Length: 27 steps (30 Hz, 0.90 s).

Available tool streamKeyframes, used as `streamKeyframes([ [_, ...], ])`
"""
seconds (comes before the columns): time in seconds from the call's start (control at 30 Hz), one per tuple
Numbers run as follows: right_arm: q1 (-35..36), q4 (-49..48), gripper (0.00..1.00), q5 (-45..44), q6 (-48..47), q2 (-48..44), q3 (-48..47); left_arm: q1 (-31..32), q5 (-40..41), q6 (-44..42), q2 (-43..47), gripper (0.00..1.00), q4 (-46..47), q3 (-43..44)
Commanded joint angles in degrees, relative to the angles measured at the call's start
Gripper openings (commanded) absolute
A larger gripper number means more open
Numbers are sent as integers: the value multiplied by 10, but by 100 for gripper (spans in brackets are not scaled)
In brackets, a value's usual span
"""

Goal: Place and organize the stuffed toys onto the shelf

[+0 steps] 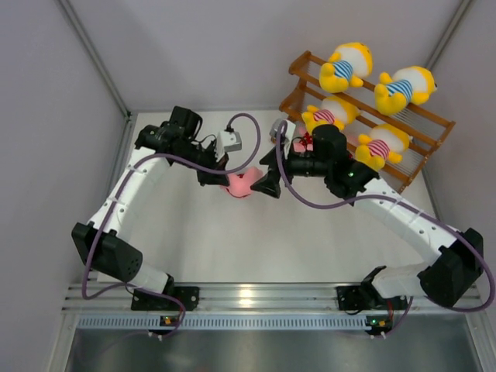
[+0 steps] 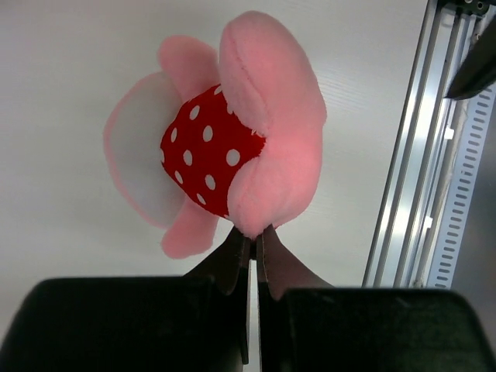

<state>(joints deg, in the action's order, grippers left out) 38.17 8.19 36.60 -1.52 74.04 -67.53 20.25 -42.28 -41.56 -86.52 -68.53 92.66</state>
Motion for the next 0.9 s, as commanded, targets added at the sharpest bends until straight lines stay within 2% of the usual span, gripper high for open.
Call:
streamKeyframes([
  [0.0, -3, 10, 92, 29, -34, 25, -35, 8, -12, -34, 26, 0, -13, -12],
  [0.17, -28, -6, 94, 105, -7, 76, -61, 15, -26, -29, 33, 0, -13, -35],
  [0.27, -27, 7, 99, 145, 4, 109, -78, 16, -34, -25, 31, 0, -13, -35],
  [0.37, -10, 29, 100, 139, -33, 119, -68, 16, -50, -23, 29, 0, -14, -35],
  [0.57, 17, 33, 98, 120, -40, 153, -54, 16, -55, -22, 25, 0, -13, -35],
  [0.7, 44, 61, 85, 73, -62, 166, -61, 16, -56, -18, 21, 0, -13, -32],
  [0.8, 65, 111, 67, 20, -90, 175, -71, 16, -61, -18, 20, 0, -13, -28],
  [0.83, 68, 116, 53, 7, -94, 175, -69, 16, -61, -15, 20, 0, -13, -27],
  [0.87, 71, 121, 44, 3, -95, 173, -65, 16, -61, -13, 20, 0, -13, -25],
])
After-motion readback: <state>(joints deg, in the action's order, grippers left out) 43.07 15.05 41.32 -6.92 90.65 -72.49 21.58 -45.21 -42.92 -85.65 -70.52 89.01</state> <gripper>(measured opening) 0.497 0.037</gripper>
